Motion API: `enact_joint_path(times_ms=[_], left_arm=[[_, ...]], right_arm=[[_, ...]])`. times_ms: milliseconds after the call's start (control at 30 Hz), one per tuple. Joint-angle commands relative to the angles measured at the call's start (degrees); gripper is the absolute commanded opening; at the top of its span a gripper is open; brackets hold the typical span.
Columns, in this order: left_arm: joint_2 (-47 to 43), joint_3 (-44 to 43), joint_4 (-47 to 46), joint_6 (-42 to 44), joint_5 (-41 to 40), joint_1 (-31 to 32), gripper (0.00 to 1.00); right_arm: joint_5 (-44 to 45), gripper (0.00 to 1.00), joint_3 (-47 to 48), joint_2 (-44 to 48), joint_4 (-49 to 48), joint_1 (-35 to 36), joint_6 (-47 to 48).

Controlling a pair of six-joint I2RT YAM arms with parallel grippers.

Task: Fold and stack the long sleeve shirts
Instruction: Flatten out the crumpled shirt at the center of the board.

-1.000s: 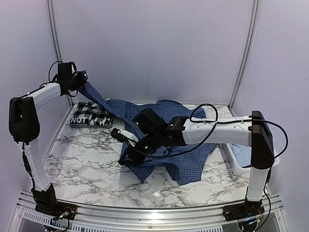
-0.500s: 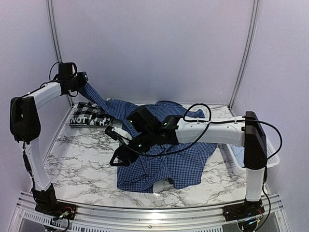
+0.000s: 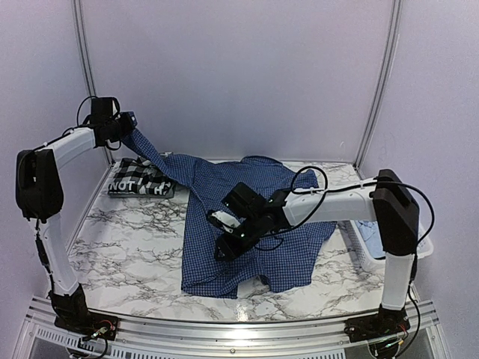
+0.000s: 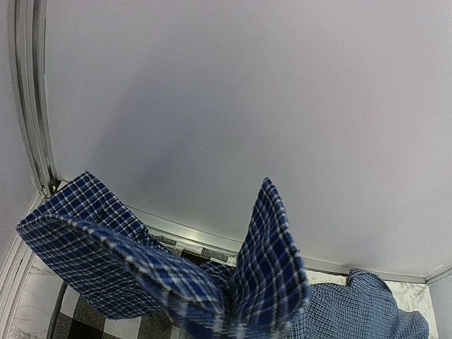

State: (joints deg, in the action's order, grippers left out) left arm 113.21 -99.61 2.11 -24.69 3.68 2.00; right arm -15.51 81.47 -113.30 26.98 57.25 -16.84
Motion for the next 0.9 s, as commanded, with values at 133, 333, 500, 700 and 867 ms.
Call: enact_joint_path(times_ms=[133,333,500,700,867], left_arm=[[0.3,-1.6,1.1,0.4,0.4,0.3,0.04],[0.5,-1.8,1.1,0.1,0.5,0.3,0.04],[0.6,-1.7,1.1,0.3,0.5,0.3,0.04],[0.7,-2.0,1.1,0.3,0.5,0.3,0.04],[0.5,-2.2,1.2,0.8,0.2,0.3,0.04]], right_arm=[[2.7,0.44,-3.7,-1.1,-2.5,0.2,-5.2],[2.3,0.42,-4.2,-2.0,-3.3,0.6,-6.3],[-0.1,0.37,-1.6,-2.9,-4.3,1.7,-5.8],[-0.7,0.04,5.9,-4.9,-1.6,3.5,-4.1],[-4.2,0.00,17.3,-8.4,-0.8,5.7,-1.5]])
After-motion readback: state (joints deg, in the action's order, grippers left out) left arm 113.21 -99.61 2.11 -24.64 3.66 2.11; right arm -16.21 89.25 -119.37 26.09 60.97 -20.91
